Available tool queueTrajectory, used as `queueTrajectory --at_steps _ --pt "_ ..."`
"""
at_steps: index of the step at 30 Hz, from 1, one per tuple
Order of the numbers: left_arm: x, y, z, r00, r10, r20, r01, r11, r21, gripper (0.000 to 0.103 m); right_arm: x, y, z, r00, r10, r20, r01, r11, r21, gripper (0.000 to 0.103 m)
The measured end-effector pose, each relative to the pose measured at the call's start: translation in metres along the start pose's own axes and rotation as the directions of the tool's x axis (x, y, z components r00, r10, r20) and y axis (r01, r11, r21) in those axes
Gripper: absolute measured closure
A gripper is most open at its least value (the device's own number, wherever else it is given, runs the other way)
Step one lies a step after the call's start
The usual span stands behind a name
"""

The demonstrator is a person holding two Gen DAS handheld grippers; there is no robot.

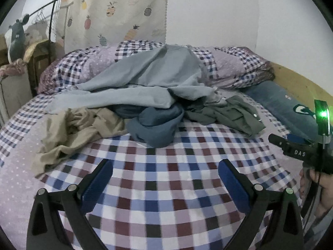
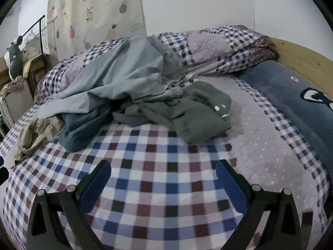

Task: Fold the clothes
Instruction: 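Reach the right tool to the dark green sweatshirt and close on it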

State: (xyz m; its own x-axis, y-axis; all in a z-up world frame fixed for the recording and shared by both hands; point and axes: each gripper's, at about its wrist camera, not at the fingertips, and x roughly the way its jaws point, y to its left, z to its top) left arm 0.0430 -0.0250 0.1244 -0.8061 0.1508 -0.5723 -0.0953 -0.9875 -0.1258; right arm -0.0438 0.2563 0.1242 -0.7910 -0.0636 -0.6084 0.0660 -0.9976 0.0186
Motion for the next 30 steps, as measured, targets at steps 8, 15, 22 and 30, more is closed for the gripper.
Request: queueTrajectory --at_steps 8,15,22,30 --pt "0.025 -0.009 -0.001 1.0 -0.003 -0.02 0.003 1.0 -0.018 0.0 0.046 -0.026 0.011 0.998 -0.043 -0.048 0.041 0.998 -0.043 0.015" --pt "0.025 -0.006 0.0 1.0 -0.016 -0.003 0.016 0.999 -0.041 0.0 0.1 -0.031 0.021 0.992 -0.089 -0.094 0.076 0.989 -0.129 0.044" --pt "0.027 -0.002 -0.004 1.0 -0.018 -0.016 0.017 0.999 -0.045 0.001 0.134 -0.044 0.034 0.989 -0.104 -0.107 0.094 0.991 -0.095 0.053" --pt "0.035 0.005 -0.011 0.998 -0.01 -0.059 0.006 0.998 -0.066 0.002 0.161 -0.039 0.023 0.978 -0.15 -0.147 0.134 0.985 -0.109 0.059"
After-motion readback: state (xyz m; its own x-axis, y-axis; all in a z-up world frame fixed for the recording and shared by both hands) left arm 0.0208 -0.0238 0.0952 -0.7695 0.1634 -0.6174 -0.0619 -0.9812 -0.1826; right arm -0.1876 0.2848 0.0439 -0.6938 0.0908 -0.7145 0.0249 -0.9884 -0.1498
